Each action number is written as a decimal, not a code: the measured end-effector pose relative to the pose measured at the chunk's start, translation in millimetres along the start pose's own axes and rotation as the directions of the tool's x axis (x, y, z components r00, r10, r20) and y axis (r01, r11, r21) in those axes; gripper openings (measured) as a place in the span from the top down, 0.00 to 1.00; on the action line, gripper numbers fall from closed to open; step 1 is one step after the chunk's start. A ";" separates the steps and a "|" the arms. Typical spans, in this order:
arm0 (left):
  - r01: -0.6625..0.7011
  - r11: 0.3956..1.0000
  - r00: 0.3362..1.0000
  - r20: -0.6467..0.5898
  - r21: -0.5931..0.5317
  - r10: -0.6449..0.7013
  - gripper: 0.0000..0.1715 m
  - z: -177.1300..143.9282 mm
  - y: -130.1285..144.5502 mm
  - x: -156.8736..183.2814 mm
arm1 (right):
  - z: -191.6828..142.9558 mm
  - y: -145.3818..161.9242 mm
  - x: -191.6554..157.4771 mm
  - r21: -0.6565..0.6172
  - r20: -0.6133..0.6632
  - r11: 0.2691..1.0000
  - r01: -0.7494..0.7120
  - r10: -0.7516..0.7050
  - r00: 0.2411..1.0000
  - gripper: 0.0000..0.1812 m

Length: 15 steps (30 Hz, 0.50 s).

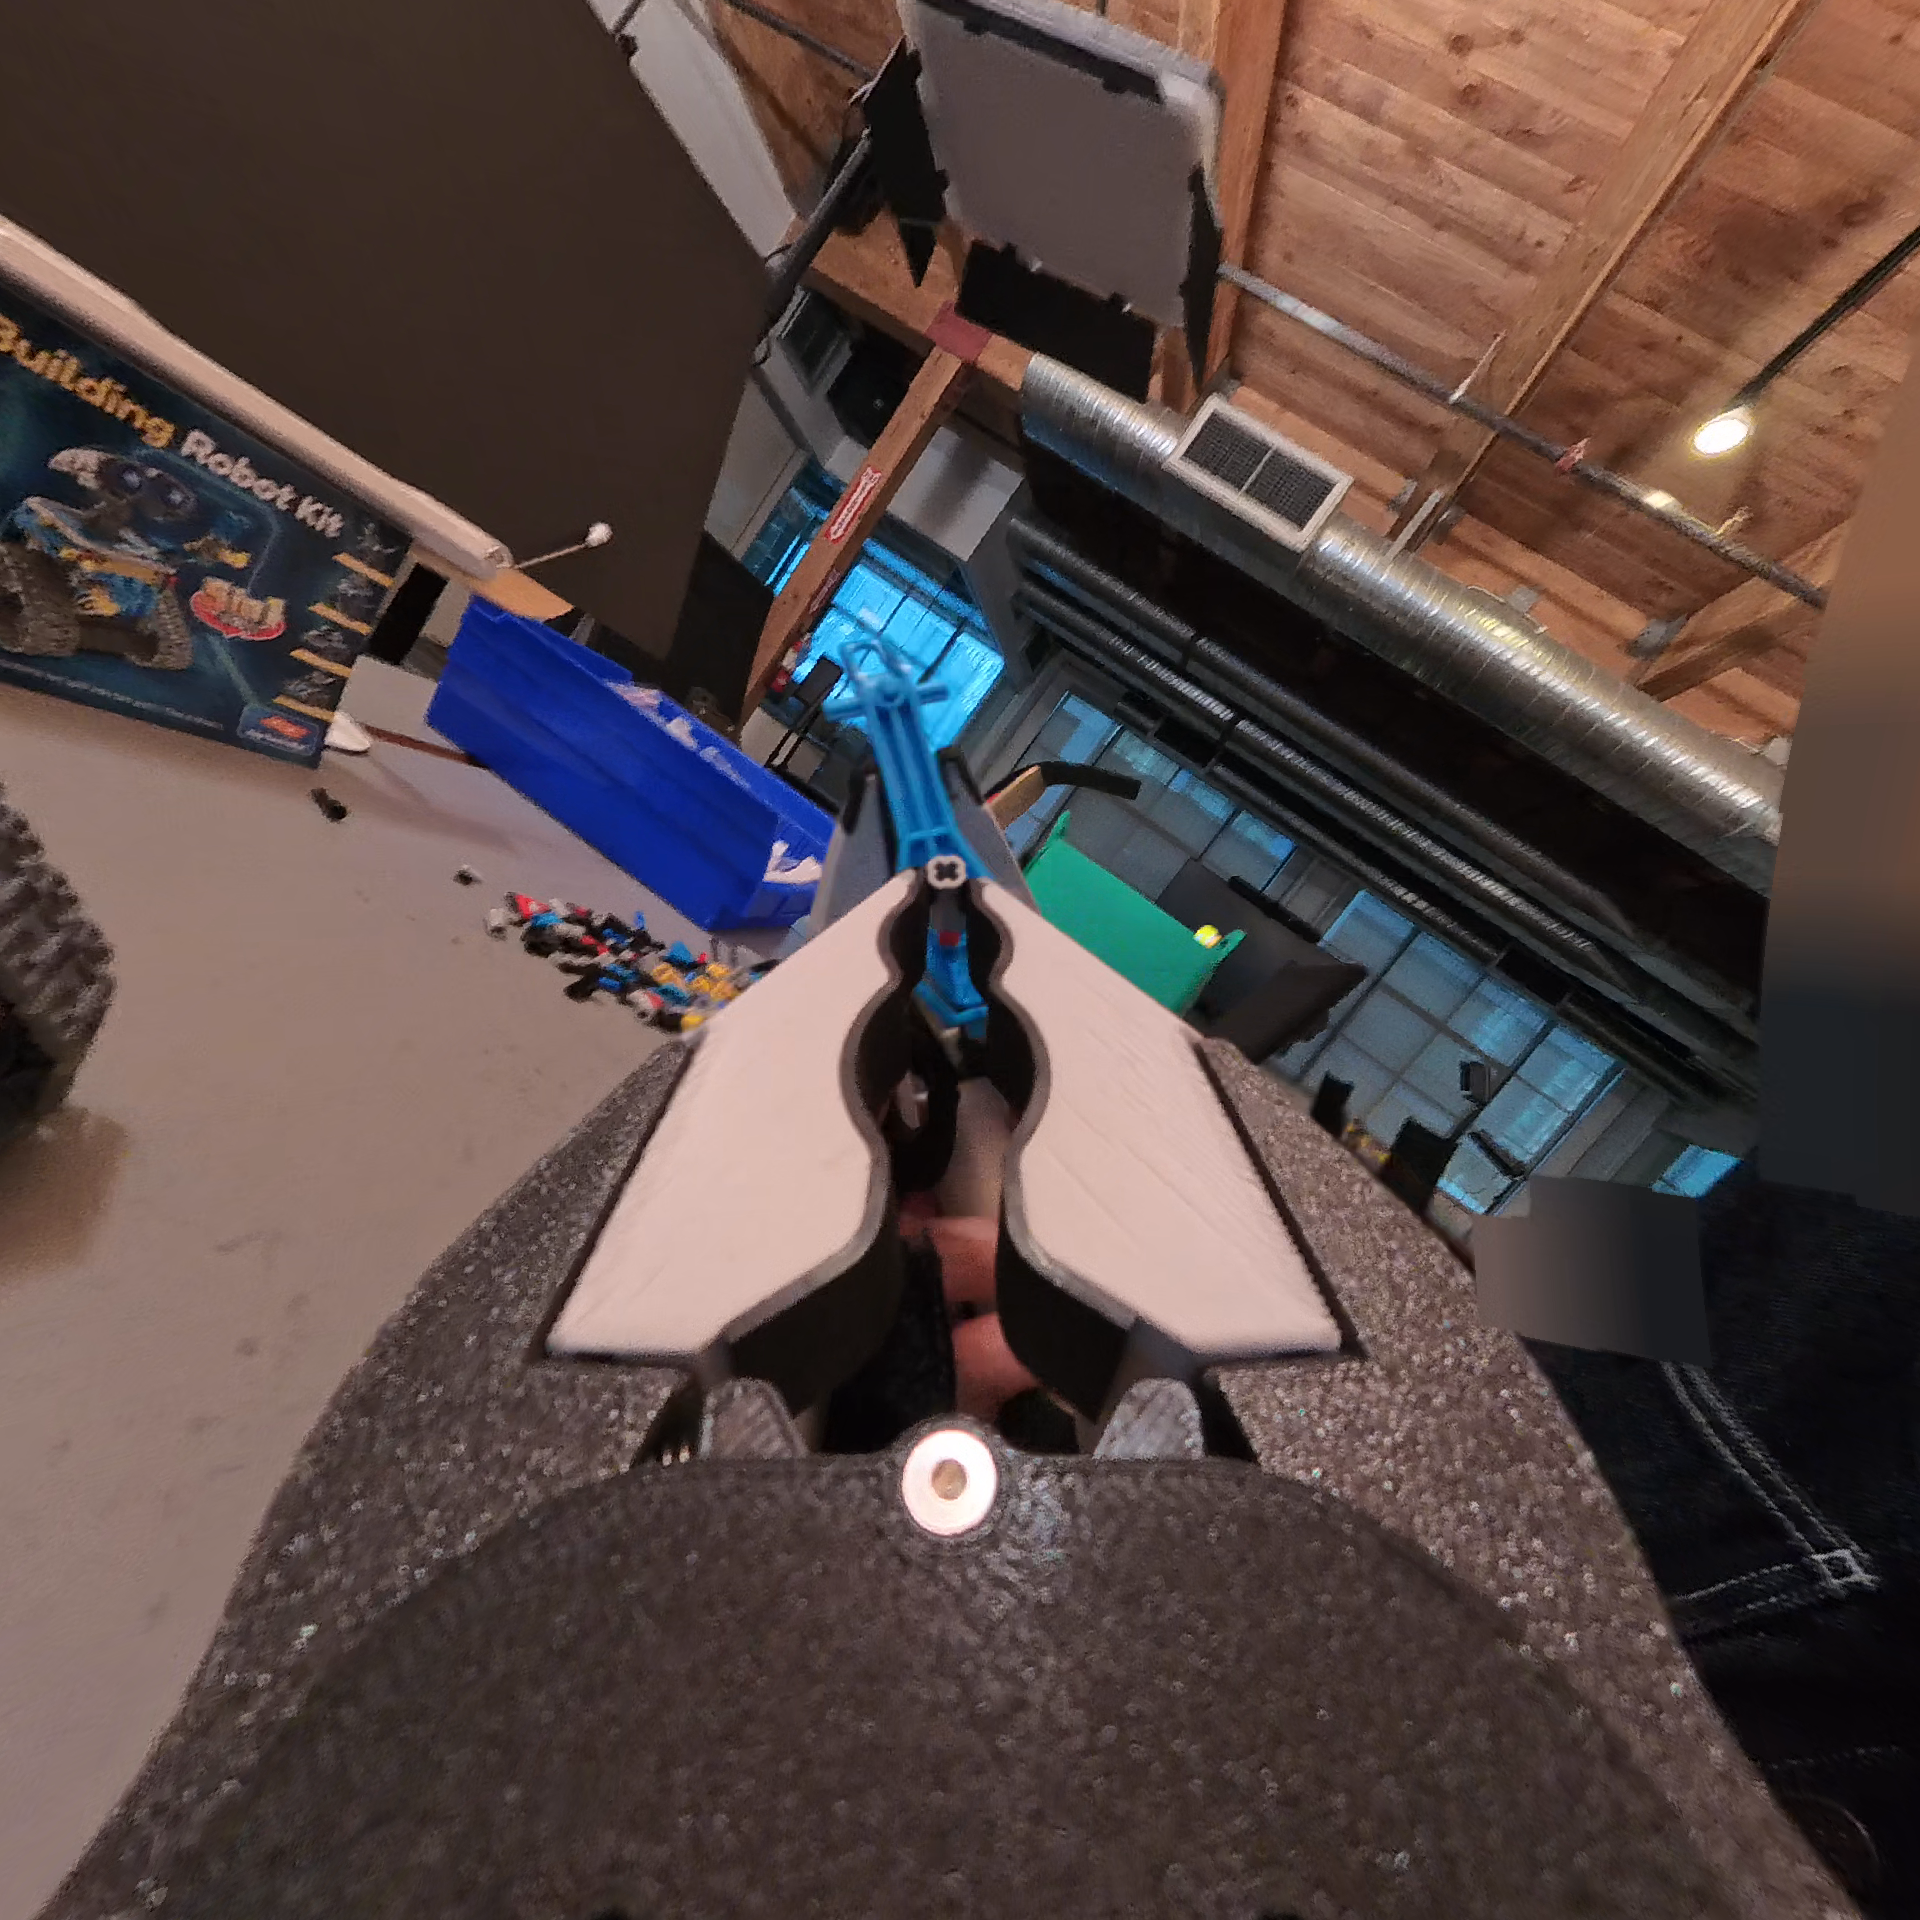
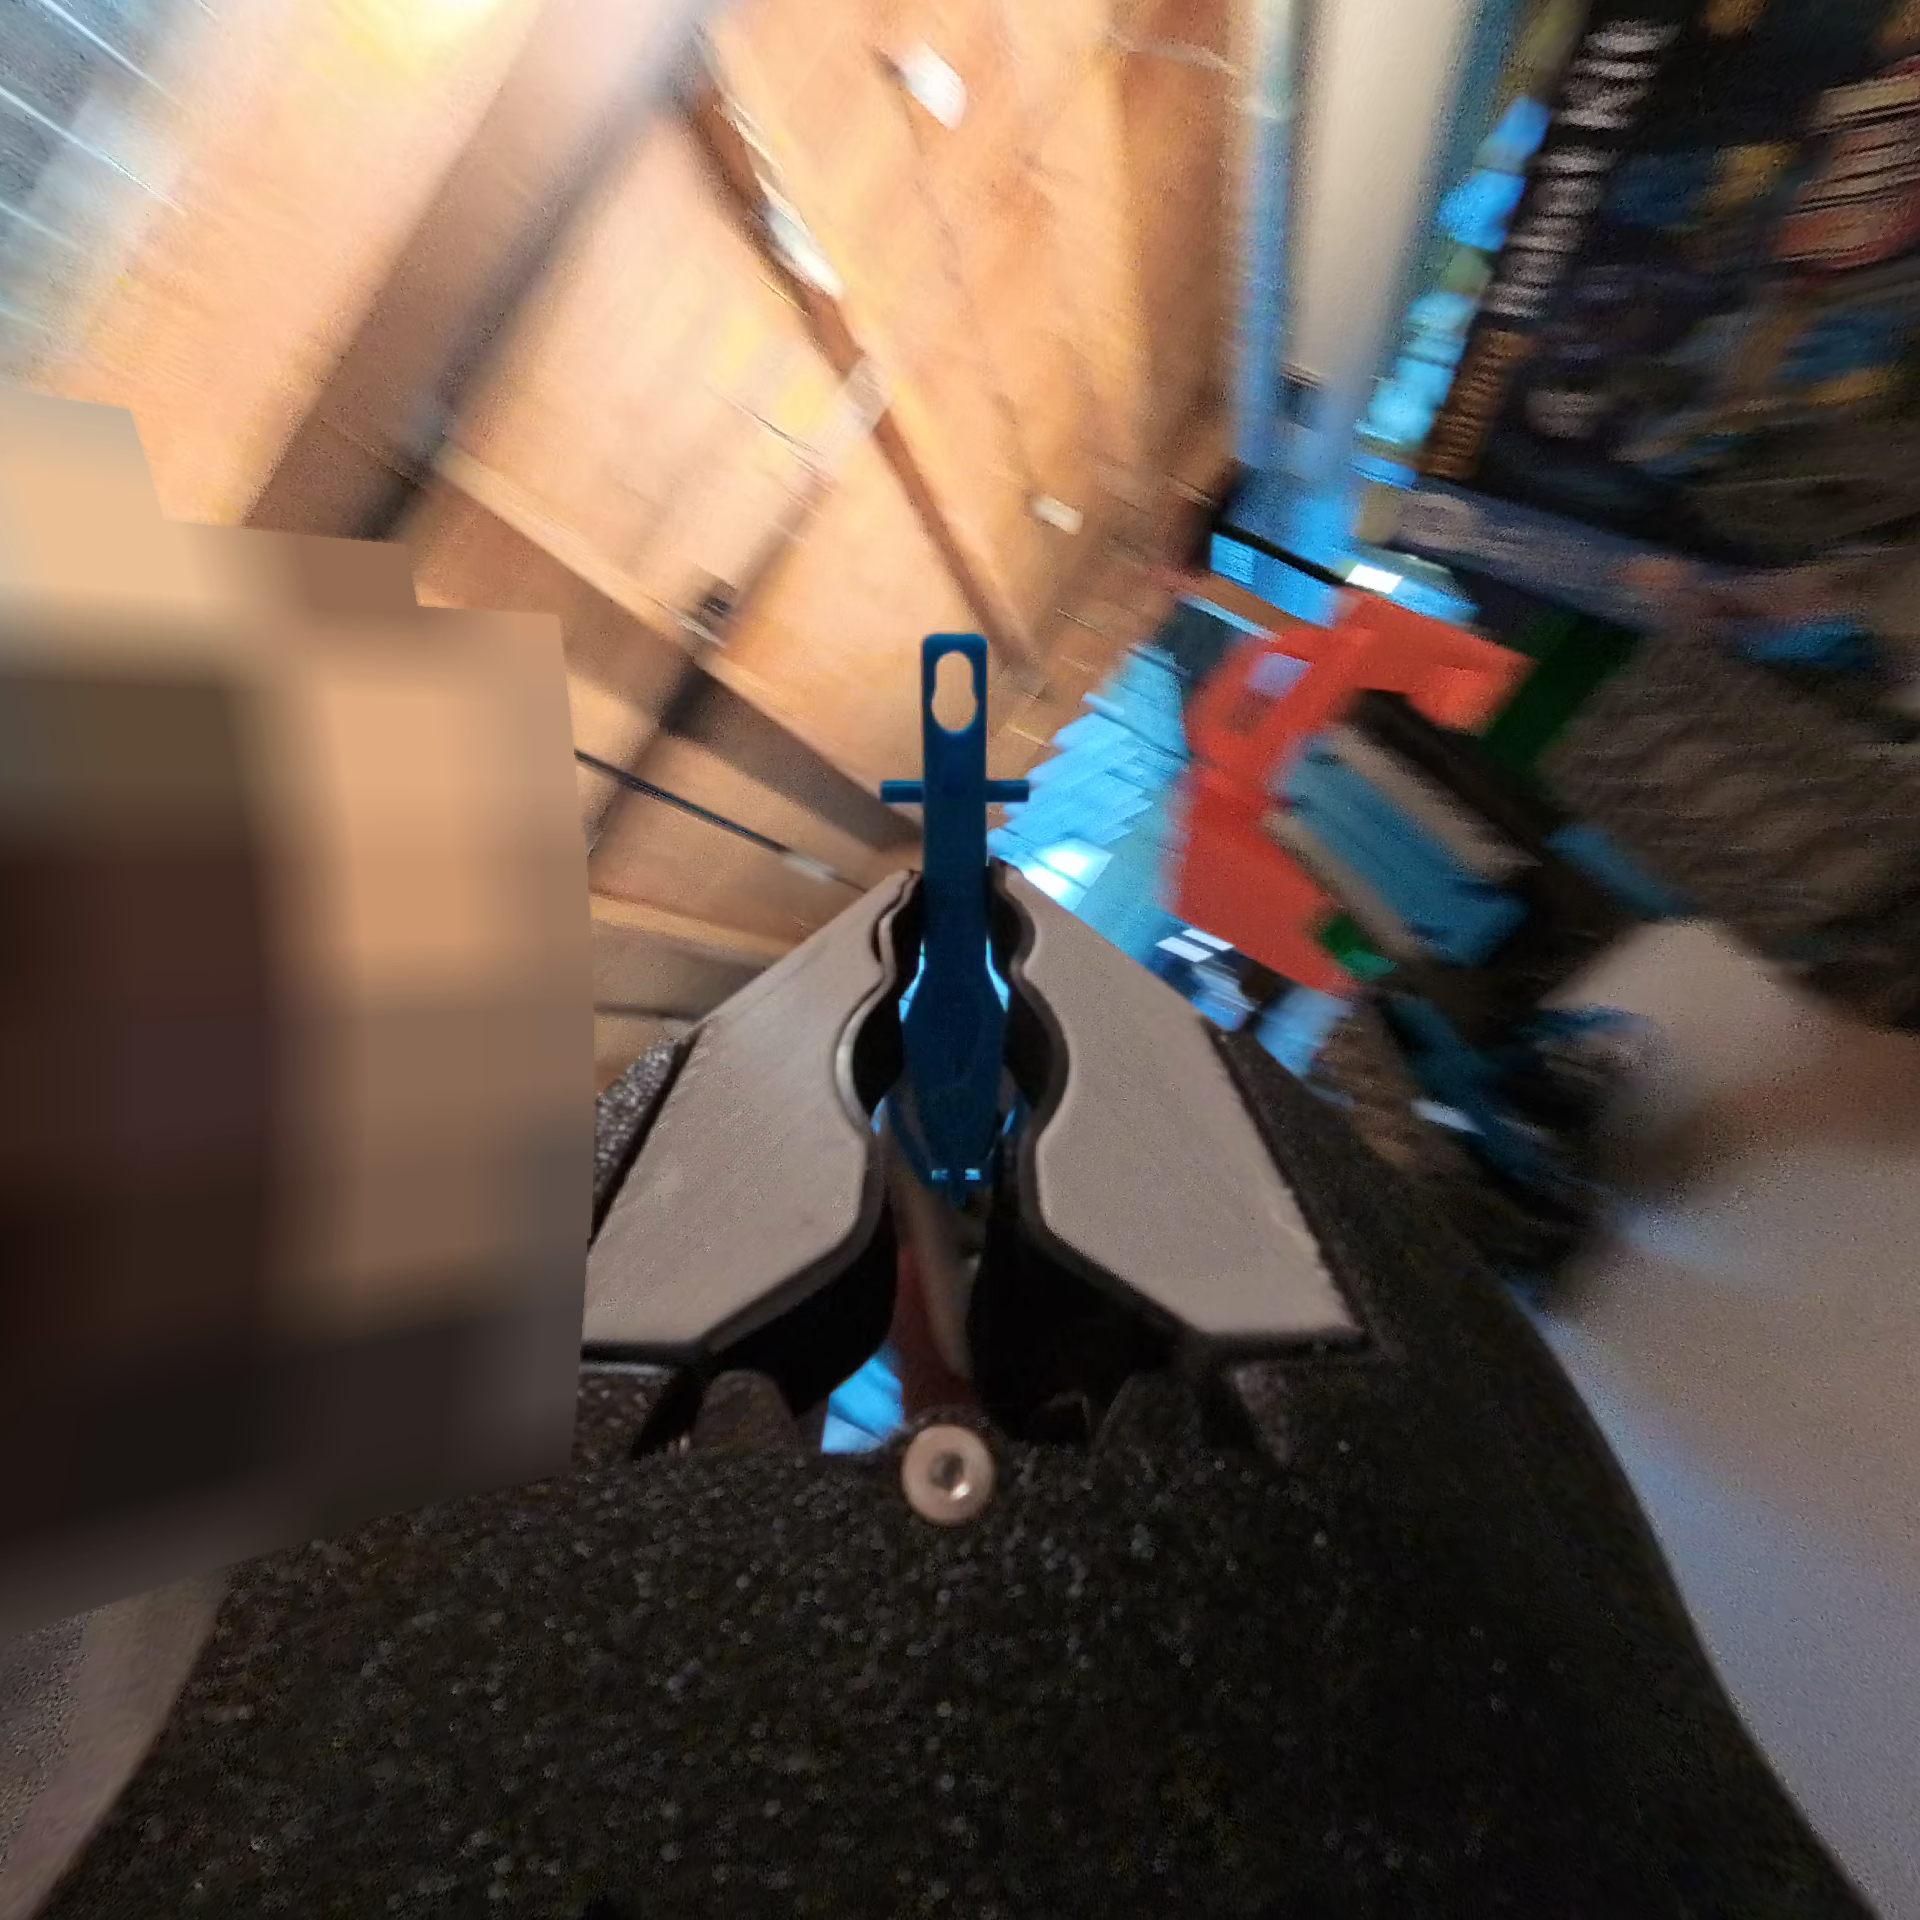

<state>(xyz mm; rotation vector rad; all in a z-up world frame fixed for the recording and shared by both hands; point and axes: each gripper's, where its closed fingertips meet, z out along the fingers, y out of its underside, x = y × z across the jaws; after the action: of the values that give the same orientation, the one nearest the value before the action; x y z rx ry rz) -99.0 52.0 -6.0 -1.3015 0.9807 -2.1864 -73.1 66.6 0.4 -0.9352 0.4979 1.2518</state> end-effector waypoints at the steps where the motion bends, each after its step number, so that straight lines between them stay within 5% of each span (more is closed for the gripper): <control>1: -0.016 0.999 0.999 0.038 -0.028 0.017 0.97 -1.0 1.9 -7.0 | -4.1 0.6 18.6 -0.088 -0.149 0.992 0.095 -0.107 0.983 0.95; 3: -0.077 0.992 0.990 0.110 -0.097 0.087 0.97 -5.1 4.4 -19.8 | -24.9 4.6 61.9 -0.398 -0.397 0.884 0.244 -0.406 0.823 0.95; 6: -0.239 0.948 0.945 0.172 -0.211 0.277 0.97 -12.5 6.9 -29.7 | -61.3 -0.8 100.4 -0.773 -0.368 0.568 0.283 -0.765 0.529 0.95; 11: -0.356 0.897 0.892 0.191 -0.263 0.410 0.97 -19.8 4.2 -33.8 | -44.4 12.0 101.8 -0.879 -0.064 0.257 0.401 -0.898 0.435 0.94; 13: -0.337 0.895 0.884 0.228 -0.293 0.408 0.96 -24.5 3.9 -45.3 | -26.2 24.3 91.5 -0.827 0.047 0.223 0.516 -0.888 0.458 0.94; 15: -0.305 0.907 0.874 0.294 -0.291 0.388 0.97 -31.0 -2.7 -59.1 | -16.3 42.6 76.4 -0.787 0.123 0.264 0.558 -0.818 0.561 0.94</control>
<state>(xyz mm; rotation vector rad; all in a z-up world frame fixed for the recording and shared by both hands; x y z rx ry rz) -97.8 103.5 -48.5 -1.4201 1.2439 -1.5394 -89.4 98.5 -81.0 -1.8645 -0.3201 0.3777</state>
